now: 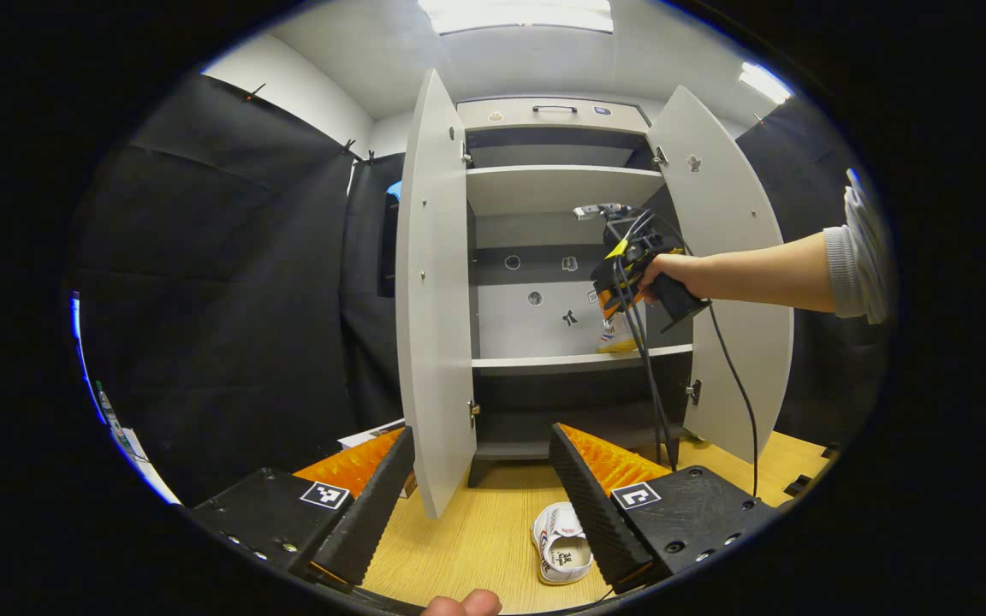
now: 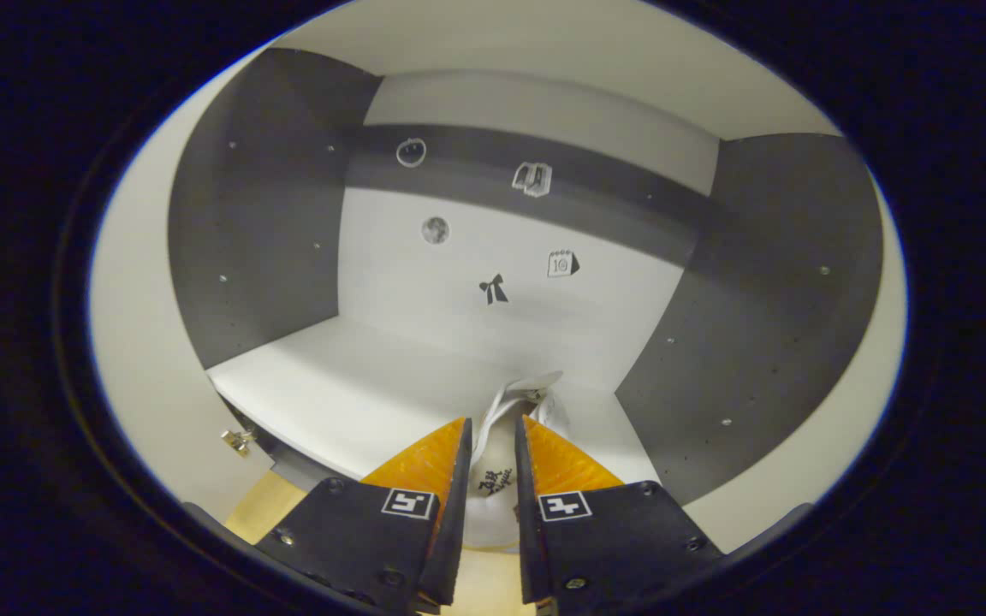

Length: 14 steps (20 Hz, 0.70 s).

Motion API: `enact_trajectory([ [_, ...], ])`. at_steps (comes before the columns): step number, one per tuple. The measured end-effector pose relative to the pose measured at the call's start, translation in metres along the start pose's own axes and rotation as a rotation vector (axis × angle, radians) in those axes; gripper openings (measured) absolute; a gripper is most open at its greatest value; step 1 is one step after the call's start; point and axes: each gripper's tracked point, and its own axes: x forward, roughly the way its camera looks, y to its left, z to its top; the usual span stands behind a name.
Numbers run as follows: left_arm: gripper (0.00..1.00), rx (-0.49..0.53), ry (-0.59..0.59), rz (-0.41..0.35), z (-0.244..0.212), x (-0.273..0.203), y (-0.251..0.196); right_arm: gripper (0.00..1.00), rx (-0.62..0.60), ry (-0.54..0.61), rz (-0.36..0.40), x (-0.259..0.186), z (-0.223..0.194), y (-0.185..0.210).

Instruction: Grab one shoe with the right hand and put it into the shoe cabinet, grab the other shoe with the left hand and put it into the shoe cabinet; then close the right door with the right hand and the left door with the left hand.

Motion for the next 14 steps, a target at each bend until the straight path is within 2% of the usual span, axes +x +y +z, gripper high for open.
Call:
enact_trajectory([
  [5,0.95,0.018,-0.045,-0.045,0.007,0.012,-0.012,0.32,0.081,-0.164,0.052,-0.112,-0.027,0.001],
  [6,0.95,0.012,-0.037,-0.044,0.004,0.013,-0.013,0.37,0.093,-0.179,0.059,-0.133,-0.040,0.000],
  [7,0.95,0.002,-0.025,-0.050,0.000,0.012,-0.016,0.31,0.110,-0.196,0.065,-0.152,-0.055,0.000],
  [8,0.96,-0.004,-0.020,-0.062,-0.003,0.011,-0.020,0.38,0.131,-0.218,0.062,-0.171,-0.069,-0.002],
  [11,0.96,0.015,-0.020,-0.073,-0.009,0.007,-0.028,0.35,0.161,-0.308,0.020,-0.221,-0.111,-0.009],
  [14,0.96,0.023,-0.009,-0.093,-0.021,0.007,-0.039,0.40,0.182,-0.374,-0.024,-0.275,-0.161,-0.006],
])
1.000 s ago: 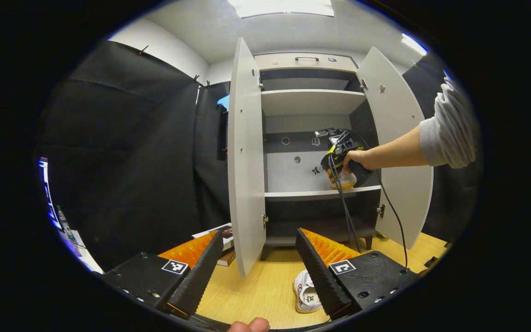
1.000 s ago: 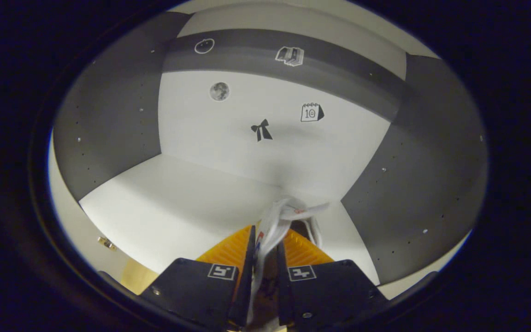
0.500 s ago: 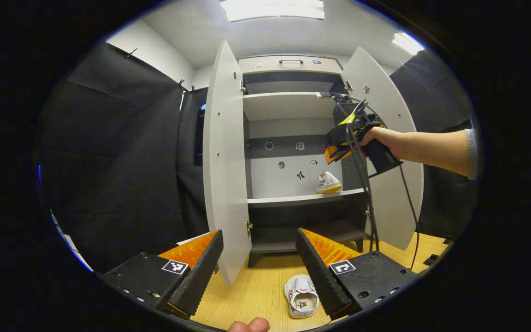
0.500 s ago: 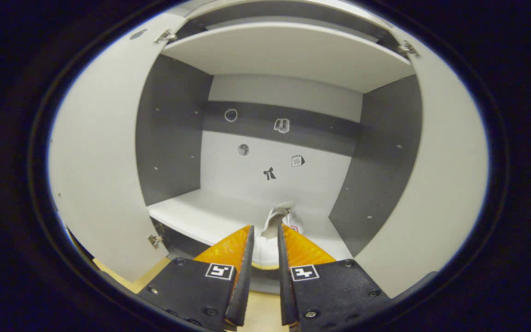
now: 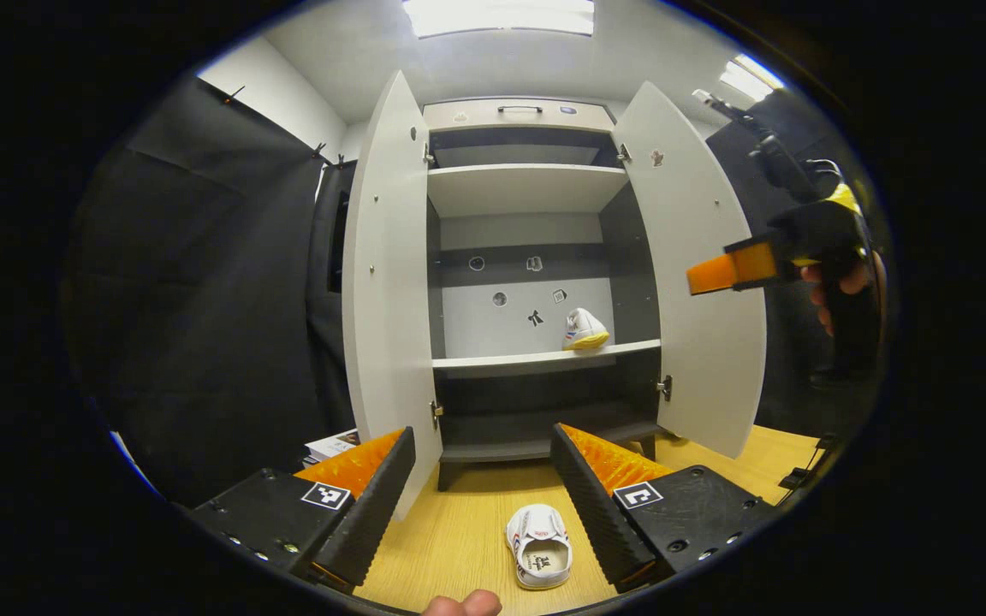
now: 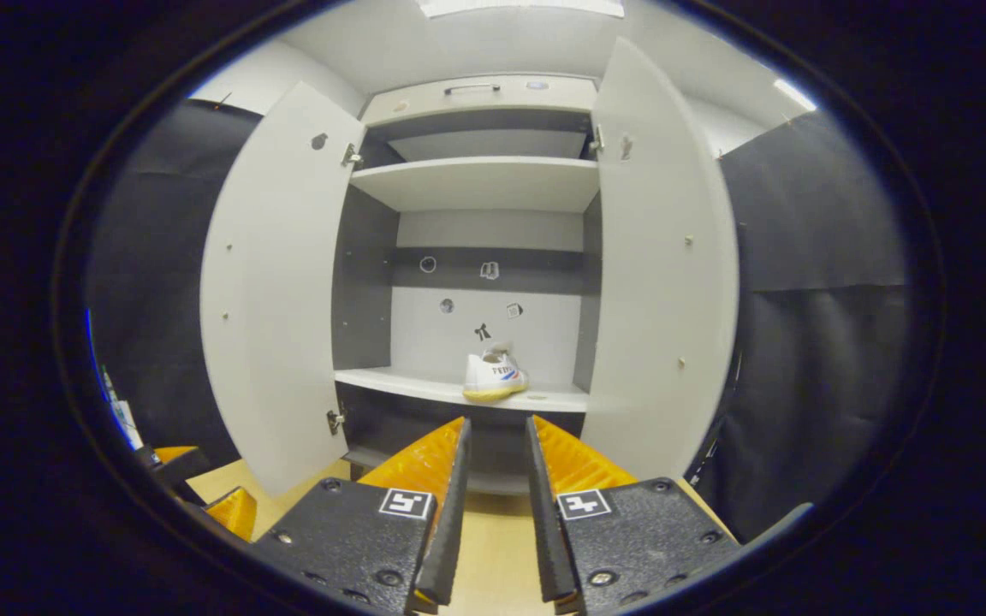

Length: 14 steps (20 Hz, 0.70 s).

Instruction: Grab one shoe with the right hand and put it into the shoe cabinet, grab the other shoe with the left hand and put it into the shoe cabinet; then close the right door with the right hand and the left door with the left hand.

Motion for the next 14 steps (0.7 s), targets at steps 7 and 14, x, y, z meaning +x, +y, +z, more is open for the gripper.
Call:
enact_trajectory([
  [7,0.96,0.011,0.099,-0.015,-0.054,-0.012,-0.020,0.87,0.024,-0.019,-0.044,-0.080,-0.035,-0.012],
  [14,0.96,0.004,0.339,-0.077,-0.142,-0.002,-0.040,1.00,0.013,-0.049,-0.030,-0.102,-0.034,-0.014],
])
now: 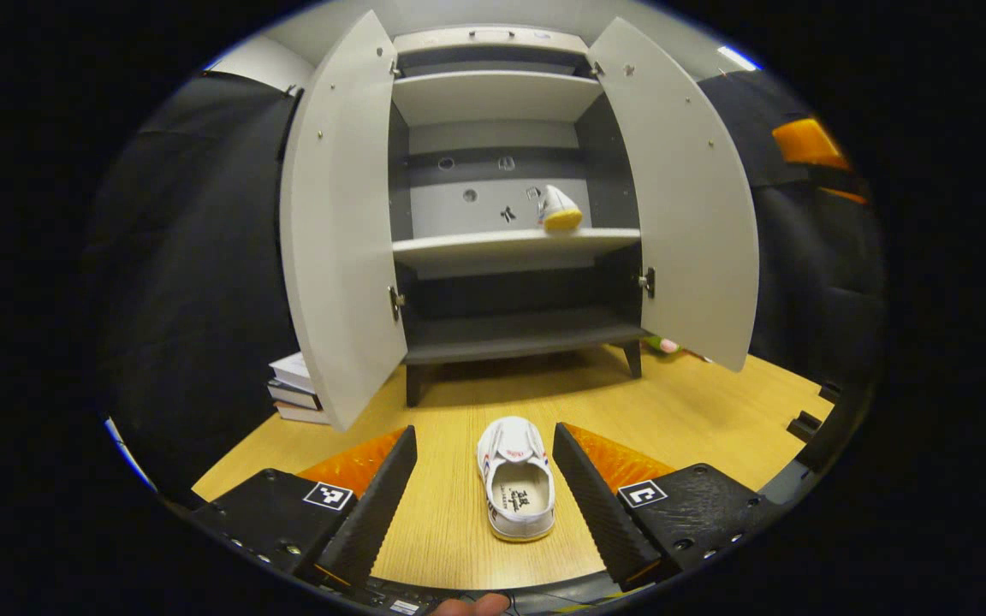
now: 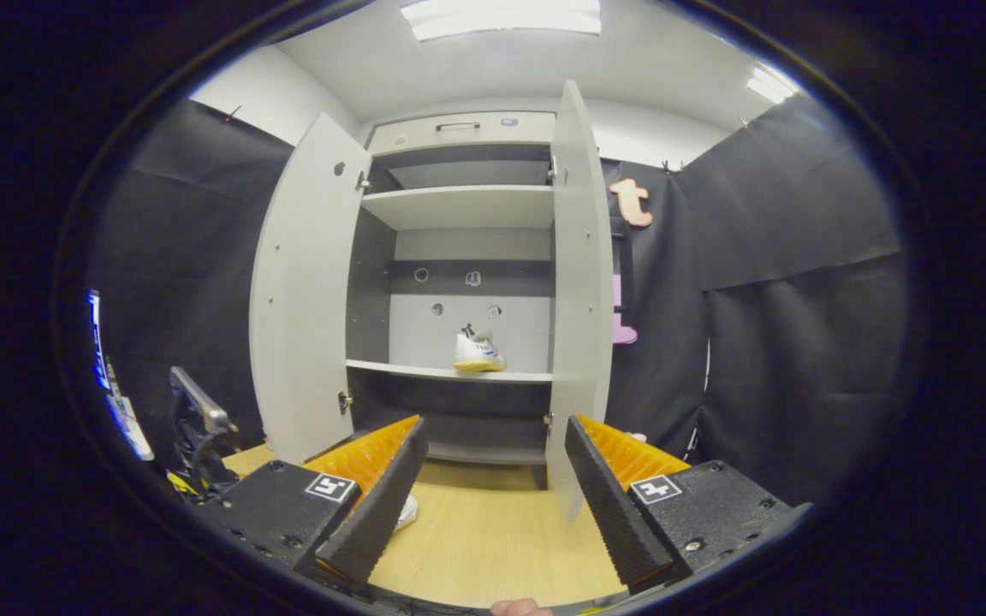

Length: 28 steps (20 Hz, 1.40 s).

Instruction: Grab one shoe with the right hand and put it into the shoe cabinet, grab the other shoe with the left hand and put it into the shoe cabinet; then close the right door with the right hand and the left door with the left hand.

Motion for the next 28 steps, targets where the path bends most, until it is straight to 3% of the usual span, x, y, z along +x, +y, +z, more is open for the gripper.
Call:
enact_trajectory([
  [9,0.97,-0.099,0.323,-0.050,-0.083,0.079,0.005,1.00,0.040,0.044,-0.020,0.000,-0.011,-0.020],
  [16,0.96,-0.118,0.371,-0.061,-0.104,0.130,0.013,1.00,0.024,0.081,-0.063,0.009,-0.023,-0.035],
  [20,0.90,-0.164,0.340,-0.132,-0.102,0.143,-0.008,1.00,0.022,0.101,-0.066,0.017,-0.029,-0.037],
  [21,0.85,-0.161,0.321,-0.129,-0.102,0.147,-0.008,1.00,0.023,0.105,-0.066,0.019,-0.029,-0.038],
  [22,0.57,-0.159,0.308,-0.115,-0.101,0.147,-0.008,1.00,0.025,0.108,-0.066,0.021,-0.030,-0.038],
  [23,0.59,-0.156,0.286,-0.094,-0.101,0.150,-0.004,1.00,0.025,0.112,-0.063,0.023,-0.031,-0.038],
  [24,0.39,-0.159,0.273,-0.067,-0.103,0.151,0.001,1.00,0.024,0.114,-0.060,0.024,-0.031,-0.036],
  [25,0.45,-0.162,0.260,-0.025,-0.102,0.153,0.012,1.00,0.021,0.117,-0.057,0.026,-0.033,-0.037],
  [26,0.23,-0.175,0.261,-0.012,-0.102,0.154,0.016,1.00,0.016,0.122,-0.053,0.028,-0.034,-0.035],
  [27,0.09,-0.186,0.247,-0.023,-0.098,0.155,0.013,1.00,0.013,0.126,-0.045,0.029,-0.035,-0.033],
  [28,0.09,-0.179,0.257,-0.031,-0.102,0.156,0.014,1.00,0.011,0.129,-0.037,0.031,-0.036,-0.031],
])
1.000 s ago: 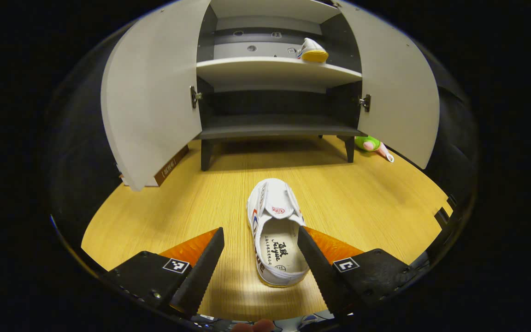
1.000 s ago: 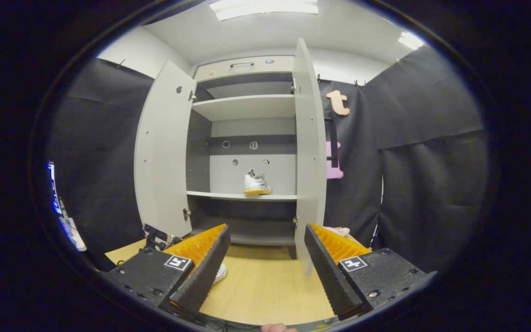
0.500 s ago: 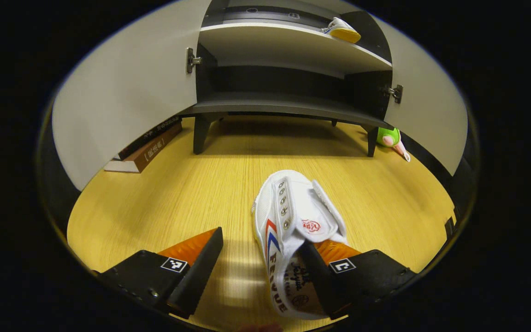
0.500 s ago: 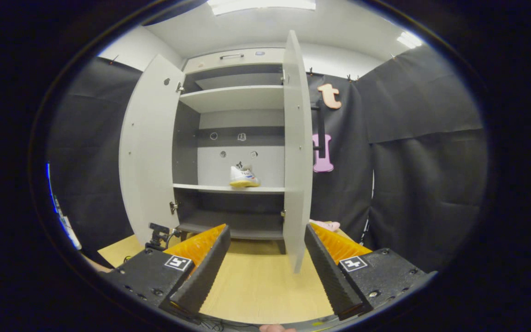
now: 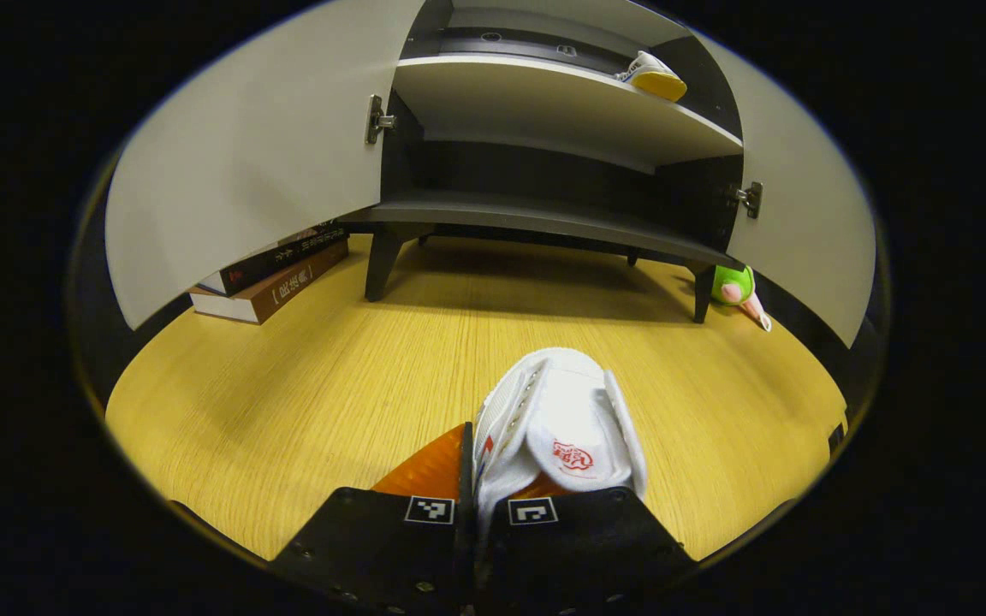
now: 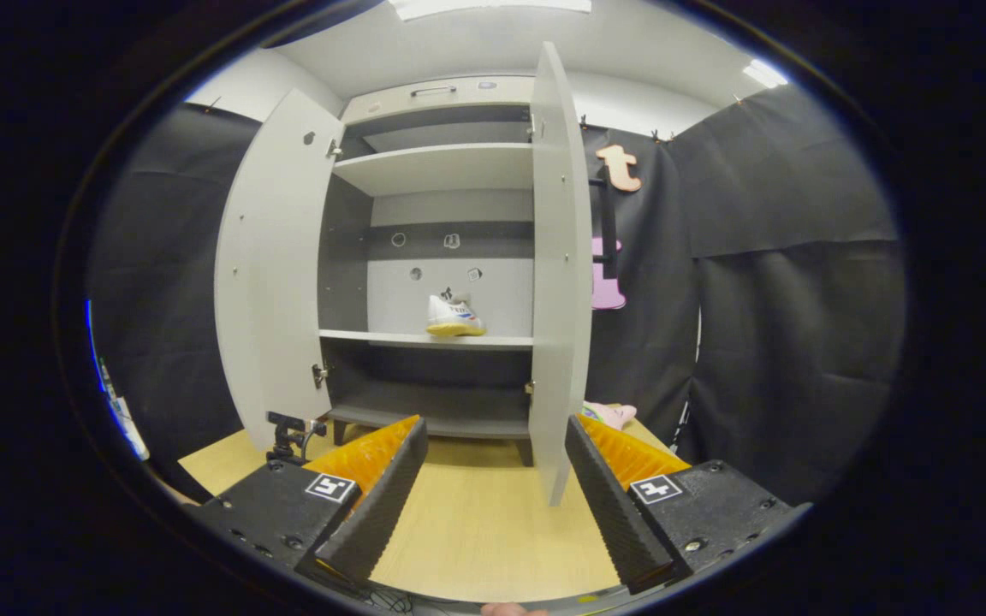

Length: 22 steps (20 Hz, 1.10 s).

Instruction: Grab one shoe with the right hand and put it into the shoe cabinet, grab the other shoe with the left hand and put it into the shoe cabinet; then close the right door with the right hand and the left door with the left hand.

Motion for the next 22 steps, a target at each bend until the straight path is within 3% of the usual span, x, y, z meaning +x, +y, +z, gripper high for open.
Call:
enact_trajectory([
  [2,0.01,0.004,0.023,-0.012,-0.001,-0.014,-0.001,1.00,-0.001,0.002,0.025,0.003,0.001,0.008],
  [6,0.00,-0.043,-0.033,0.008,0.043,-0.069,-0.006,1.00,0.005,-0.021,0.063,0.010,0.007,0.021],
  [9,0.00,-0.091,-0.151,0.016,0.122,-0.113,-0.020,1.00,0.009,-0.018,0.090,0.019,0.000,0.034],
  [12,0.00,-0.123,-0.268,-0.031,0.220,-0.128,-0.044,1.00,0.026,-0.036,0.125,0.021,0.007,0.045],
  [15,0.00,-0.179,-0.335,-0.089,0.312,-0.114,-0.059,1.00,0.018,-0.053,0.143,0.021,0.011,0.051],
  [19,0.00,-0.129,-0.334,0.021,0.401,-0.065,-0.047,1.00,0.026,-0.051,0.137,0.018,0.013,0.048],
  [22,0.00,-0.120,-0.269,0.072,0.416,-0.019,-0.060,1.00,0.040,-0.056,0.115,0.012,0.019,0.034],
])
